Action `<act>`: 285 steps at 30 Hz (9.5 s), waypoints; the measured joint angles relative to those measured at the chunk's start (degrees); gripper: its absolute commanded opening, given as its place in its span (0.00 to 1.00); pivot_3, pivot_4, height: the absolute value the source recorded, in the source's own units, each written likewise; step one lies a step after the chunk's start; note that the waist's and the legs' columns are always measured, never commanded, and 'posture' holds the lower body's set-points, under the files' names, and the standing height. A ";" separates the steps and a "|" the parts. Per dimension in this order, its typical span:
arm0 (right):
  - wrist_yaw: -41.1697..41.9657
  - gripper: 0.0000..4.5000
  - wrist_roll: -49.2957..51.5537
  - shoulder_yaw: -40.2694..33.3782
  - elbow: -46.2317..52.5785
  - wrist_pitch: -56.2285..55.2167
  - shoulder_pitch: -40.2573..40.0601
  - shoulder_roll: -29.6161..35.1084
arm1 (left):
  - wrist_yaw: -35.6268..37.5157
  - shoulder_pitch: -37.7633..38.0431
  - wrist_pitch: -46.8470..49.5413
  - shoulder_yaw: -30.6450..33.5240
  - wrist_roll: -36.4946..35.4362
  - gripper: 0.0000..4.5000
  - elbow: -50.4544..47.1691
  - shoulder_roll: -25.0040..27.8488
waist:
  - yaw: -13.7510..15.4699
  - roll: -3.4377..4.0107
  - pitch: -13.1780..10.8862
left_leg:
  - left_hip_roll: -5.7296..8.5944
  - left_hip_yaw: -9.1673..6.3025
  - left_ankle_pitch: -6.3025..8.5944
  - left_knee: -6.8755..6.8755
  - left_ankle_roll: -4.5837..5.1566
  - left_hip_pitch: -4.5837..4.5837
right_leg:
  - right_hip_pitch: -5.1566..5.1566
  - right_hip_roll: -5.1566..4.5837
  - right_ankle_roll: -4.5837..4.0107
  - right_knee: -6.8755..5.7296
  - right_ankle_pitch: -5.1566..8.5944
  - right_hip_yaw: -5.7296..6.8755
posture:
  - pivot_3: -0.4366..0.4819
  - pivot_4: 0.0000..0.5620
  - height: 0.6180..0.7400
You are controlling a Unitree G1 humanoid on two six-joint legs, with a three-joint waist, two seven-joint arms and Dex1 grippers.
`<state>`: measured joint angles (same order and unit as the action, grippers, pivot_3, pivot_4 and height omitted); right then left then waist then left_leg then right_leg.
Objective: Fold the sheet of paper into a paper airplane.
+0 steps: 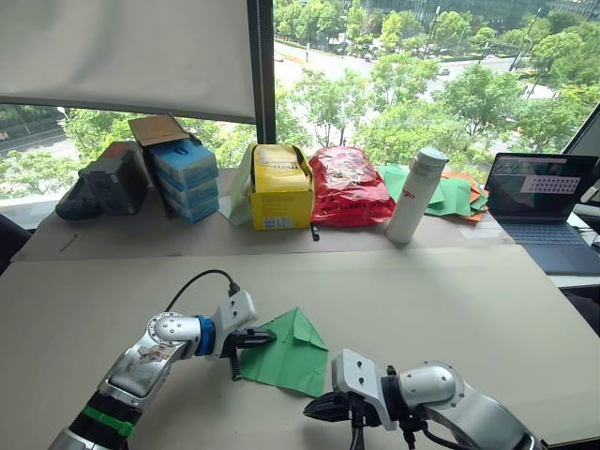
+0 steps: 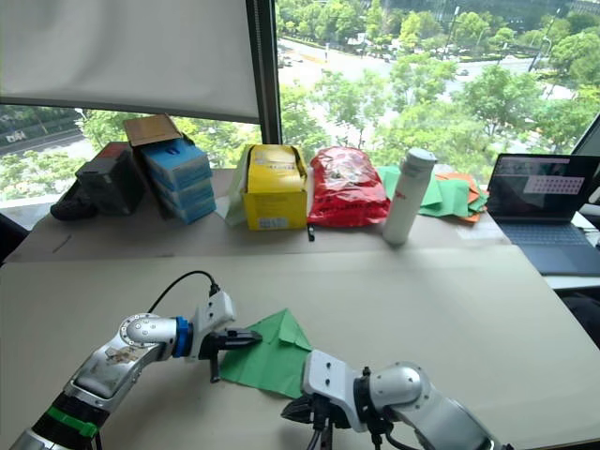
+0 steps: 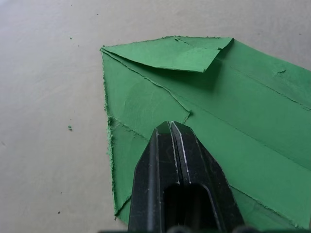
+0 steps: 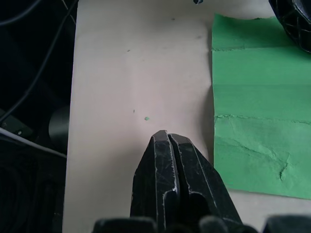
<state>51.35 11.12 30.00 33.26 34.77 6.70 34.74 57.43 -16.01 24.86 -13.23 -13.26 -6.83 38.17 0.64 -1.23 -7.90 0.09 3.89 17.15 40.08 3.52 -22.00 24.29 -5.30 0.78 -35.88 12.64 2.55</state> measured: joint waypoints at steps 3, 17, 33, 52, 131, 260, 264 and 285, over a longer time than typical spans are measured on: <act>-1.53 0.00 -2.78 3.87 -0.03 -0.27 0.32 -1.28 | 0.61 -1.08 1.37 -0.26 0.05 0.01 0.07 0.52 | 0.01 0.00 0.00 | 0.01 0.00 -0.01 0.03 -0.01 -0.01 | 0.01 0.03 0.00 -0.03 0.00 0.17 | 0.48 0.27 1.00; -21.34 0.00 -14.31 3.62 5.16 4.55 -6.78 -7.63 | 3.14 -5.84 3.45 -2.40 1.72 0.01 1.74 0.29 | 0.23 0.00 0.00 | 0.05 0.00 -0.14 0.18 -0.24 -0.06 | -0.03 0.05 0.07 -0.09 0.04 0.25 | 0.48 0.27 1.00; -26.28 0.00 -14.70 -4.96 6.16 7.08 -10.21 -6.91 | 3.32 -5.76 1.34 -3.20 3.11 0.01 2.52 -0.75 | 0.24 -0.01 0.01 | 0.06 0.00 0.00 0.21 0.00 -0.04 | -0.08 0.08 0.10 -0.10 0.06 0.25 | 0.48 0.27 1.00; -28.73 0.00 -9.89 -12.11 -1.64 -1.72 -14.24 -16.05 | 2.21 -6.15 -0.41 -3.92 6.25 0.01 3.31 -0.89 | -0.06 -0.23 0.18 | 0.00 0.01 0.02 0.19 0.03 0.35 | -0.26 0.13 0.11 -0.22 0.08 0.05 | 0.48 0.27 1.00; -16.56 0.00 -11.99 -3.46 -33.92 -10.91 16.31 -23.48 | -5.34 8.16 0.42 4.28 1.71 0.01 -5.16 0.69 | -1.38 0.11 0.32 | 0.02 -0.02 -0.09 -0.35 -0.21 0.84 | -0.22 -0.59 -0.11 -0.20 0.06 -0.20 | 0.48 0.27 1.00; -14.60 0.00 3.69 -15.52 0.28 6.39 -1.16 -9.19 | 23.91 -22.62 -61.66 -2.60 10.15 0.78 42.23 -1.10 | -0.10 -0.04 -0.05 | 0.06 -0.04 0.07 0.21 0.12 -0.46 | 0.19 0.04 0.06 0.11 0.00 0.61 | 0.48 0.27 1.00; -15.52 0.00 3.70 -15.50 0.29 6.39 -1.32 -9.24 | 24.17 -24.77 -65.10 -3.45 11.75 0.78 45.71 -1.48 | -0.08 -0.05 -0.06 | 0.05 -0.06 0.07 0.25 0.12 -0.46 | 0.18 0.08 0.07 0.07 0.00 0.60 | 0.48 0.27 1.00; -16.79 0.00 3.73 -15.26 0.35 6.39 -2.33 -9.20 | 25.25 -29.53 -73.92 -3.76 13.67 0.78 53.78 -3.59 | -0.03 -0.05 -0.06 | 0.06 -0.06 0.13 0.54 0.22 -0.47 | 0.07 0.08 0.16 0.02 -0.01 0.60 | 0.48 0.27 1.00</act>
<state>34.56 14.85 14.74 33.61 41.16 4.37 25.54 82.68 -45.54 -49.06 -16.99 0.41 46.95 34.58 0.62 -1.28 -7.95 0.16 3.83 17.27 40.62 3.74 -22.46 24.37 -5.22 0.94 -35.86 12.63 3.15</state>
